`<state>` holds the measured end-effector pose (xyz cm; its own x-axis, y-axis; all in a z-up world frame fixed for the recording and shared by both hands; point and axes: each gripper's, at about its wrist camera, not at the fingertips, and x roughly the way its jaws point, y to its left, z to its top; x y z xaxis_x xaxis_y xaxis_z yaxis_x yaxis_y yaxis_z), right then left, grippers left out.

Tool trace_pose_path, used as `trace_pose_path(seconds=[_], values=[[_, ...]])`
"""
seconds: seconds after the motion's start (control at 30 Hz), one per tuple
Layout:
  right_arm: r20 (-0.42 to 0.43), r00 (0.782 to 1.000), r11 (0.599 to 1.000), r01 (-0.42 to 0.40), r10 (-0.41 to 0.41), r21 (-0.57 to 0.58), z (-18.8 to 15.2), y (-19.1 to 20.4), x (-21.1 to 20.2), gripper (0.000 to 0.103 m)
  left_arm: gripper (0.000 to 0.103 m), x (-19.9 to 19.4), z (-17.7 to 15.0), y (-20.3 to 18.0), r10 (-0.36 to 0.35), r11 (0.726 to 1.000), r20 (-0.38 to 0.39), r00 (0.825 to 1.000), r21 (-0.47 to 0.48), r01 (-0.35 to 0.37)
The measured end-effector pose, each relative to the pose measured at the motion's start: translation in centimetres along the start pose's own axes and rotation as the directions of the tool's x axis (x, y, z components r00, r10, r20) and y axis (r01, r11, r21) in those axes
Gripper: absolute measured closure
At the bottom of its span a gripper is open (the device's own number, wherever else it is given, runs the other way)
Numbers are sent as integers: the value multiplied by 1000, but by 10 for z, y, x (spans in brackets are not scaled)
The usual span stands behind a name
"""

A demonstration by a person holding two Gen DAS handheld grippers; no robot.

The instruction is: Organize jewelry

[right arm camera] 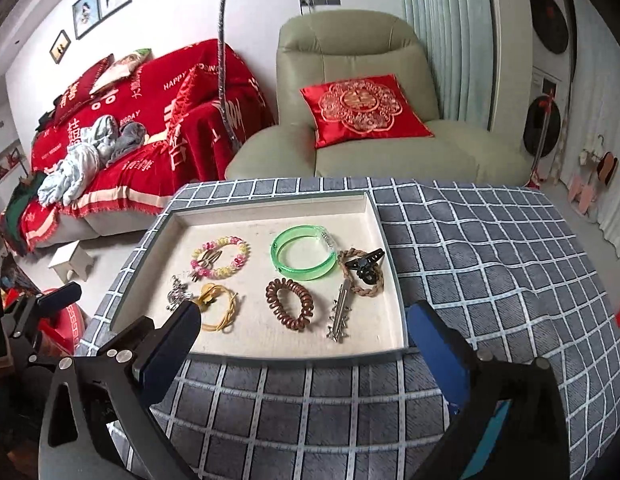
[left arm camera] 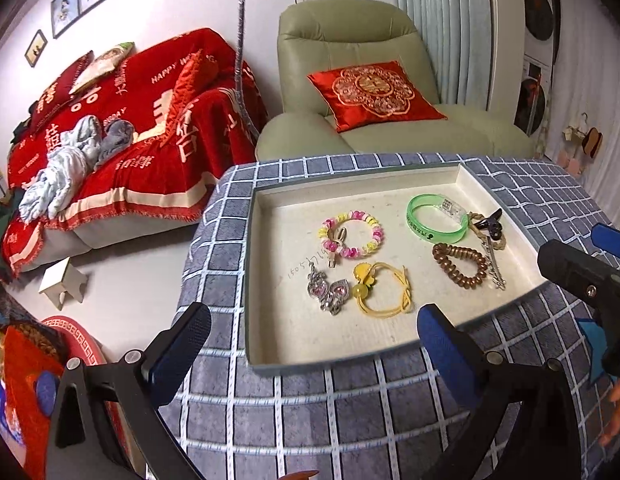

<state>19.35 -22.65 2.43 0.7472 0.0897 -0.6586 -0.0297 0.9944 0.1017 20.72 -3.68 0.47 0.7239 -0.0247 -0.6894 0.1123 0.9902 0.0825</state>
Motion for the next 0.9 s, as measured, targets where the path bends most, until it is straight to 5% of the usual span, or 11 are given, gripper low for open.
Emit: trace_pose_path(seconds=[0.5,0.9], values=[[0,998,997,67,-67,-30,-51,-2,-42,0,0,-53,-50,8,74,992,48,996,-109,-68],[18,994,993,112,-111,-45,-60,-1,-57,0,0,-64,-55,0,87,991,53,995,-105,-81]])
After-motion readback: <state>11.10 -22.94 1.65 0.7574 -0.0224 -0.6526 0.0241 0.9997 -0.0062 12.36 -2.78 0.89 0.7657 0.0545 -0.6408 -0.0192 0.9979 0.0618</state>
